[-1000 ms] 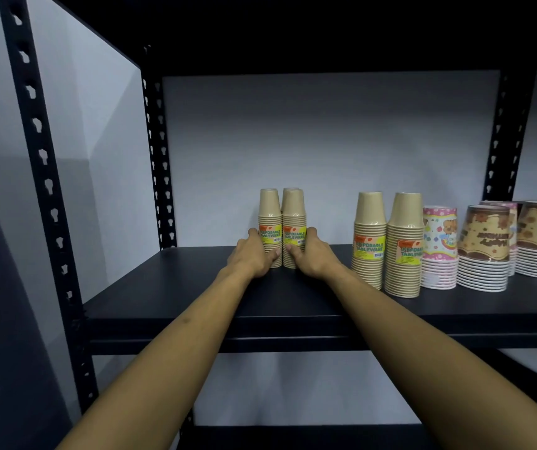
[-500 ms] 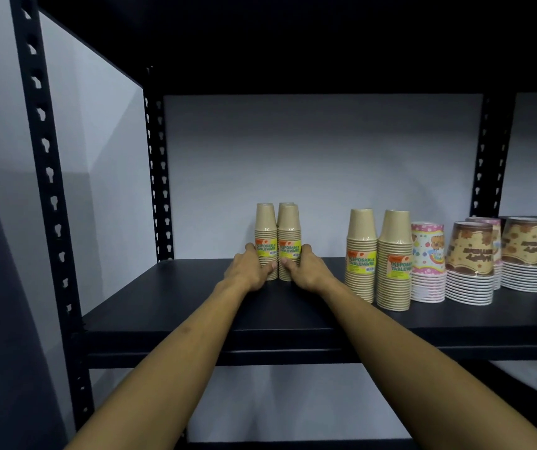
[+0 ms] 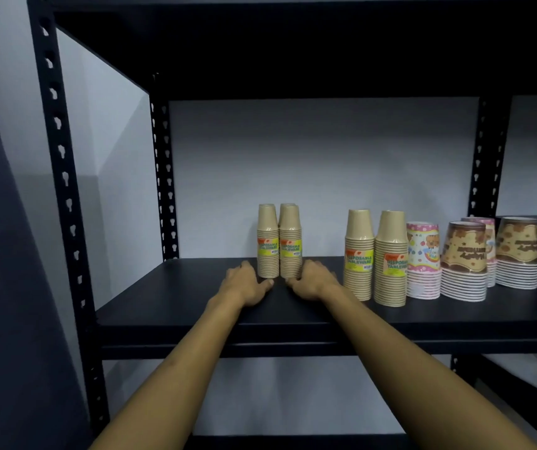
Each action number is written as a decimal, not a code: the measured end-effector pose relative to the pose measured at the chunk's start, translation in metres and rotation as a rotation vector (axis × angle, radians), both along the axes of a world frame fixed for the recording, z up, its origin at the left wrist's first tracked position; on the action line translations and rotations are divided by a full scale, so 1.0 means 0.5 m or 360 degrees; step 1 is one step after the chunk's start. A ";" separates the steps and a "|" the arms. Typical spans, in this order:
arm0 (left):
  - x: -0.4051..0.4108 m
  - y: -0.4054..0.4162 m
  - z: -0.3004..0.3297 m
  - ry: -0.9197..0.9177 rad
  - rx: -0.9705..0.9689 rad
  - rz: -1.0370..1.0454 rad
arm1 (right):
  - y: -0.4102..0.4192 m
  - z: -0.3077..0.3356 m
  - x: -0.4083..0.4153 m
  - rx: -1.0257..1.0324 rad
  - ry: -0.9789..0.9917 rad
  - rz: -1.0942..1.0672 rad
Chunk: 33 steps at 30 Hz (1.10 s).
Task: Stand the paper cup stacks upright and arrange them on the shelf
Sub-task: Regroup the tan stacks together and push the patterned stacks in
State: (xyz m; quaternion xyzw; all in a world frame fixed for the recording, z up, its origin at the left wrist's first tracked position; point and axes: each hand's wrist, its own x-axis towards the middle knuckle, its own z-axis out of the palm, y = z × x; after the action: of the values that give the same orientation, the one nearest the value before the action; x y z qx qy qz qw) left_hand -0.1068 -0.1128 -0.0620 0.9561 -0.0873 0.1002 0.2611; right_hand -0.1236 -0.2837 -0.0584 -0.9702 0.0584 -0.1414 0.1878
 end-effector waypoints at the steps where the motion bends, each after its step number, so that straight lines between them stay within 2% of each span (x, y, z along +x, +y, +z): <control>1: -0.013 0.006 -0.005 -0.0014 0.0035 -0.0007 | 0.000 0.000 -0.012 -0.0060 0.0008 0.0007; 7: -0.103 0.031 -0.018 -0.0146 0.0059 -0.0167 | 0.006 -0.017 -0.082 -0.0187 0.0097 0.0112; 13: -0.158 0.052 -0.022 -0.0105 0.0419 -0.0273 | 0.025 -0.007 -0.175 -0.0234 0.0223 0.0213; 18: -0.177 0.064 -0.027 -0.0219 0.0473 -0.0326 | 0.018 -0.009 -0.259 -0.0205 0.0067 0.0338; 25: -0.204 0.020 -0.002 -0.0063 0.0168 -0.0544 | -0.104 -0.007 -0.342 -0.0056 -0.0383 0.0369; 30: -0.228 -0.104 0.019 -0.0134 -0.0057 -0.0653 | -0.223 -0.001 -0.364 0.0005 -0.0677 0.0187; 33: -0.220 -0.178 0.017 -0.0171 -0.0222 -0.0589 | -0.265 0.001 -0.351 0.0146 -0.0755 0.0138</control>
State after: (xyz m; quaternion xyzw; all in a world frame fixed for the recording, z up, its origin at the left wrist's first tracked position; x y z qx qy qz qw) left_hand -0.2170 -0.2016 -0.0537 0.8966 -0.2681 0.1071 0.3357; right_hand -0.2992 -0.4162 -0.0580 -0.9019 -0.0227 -0.3543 0.2460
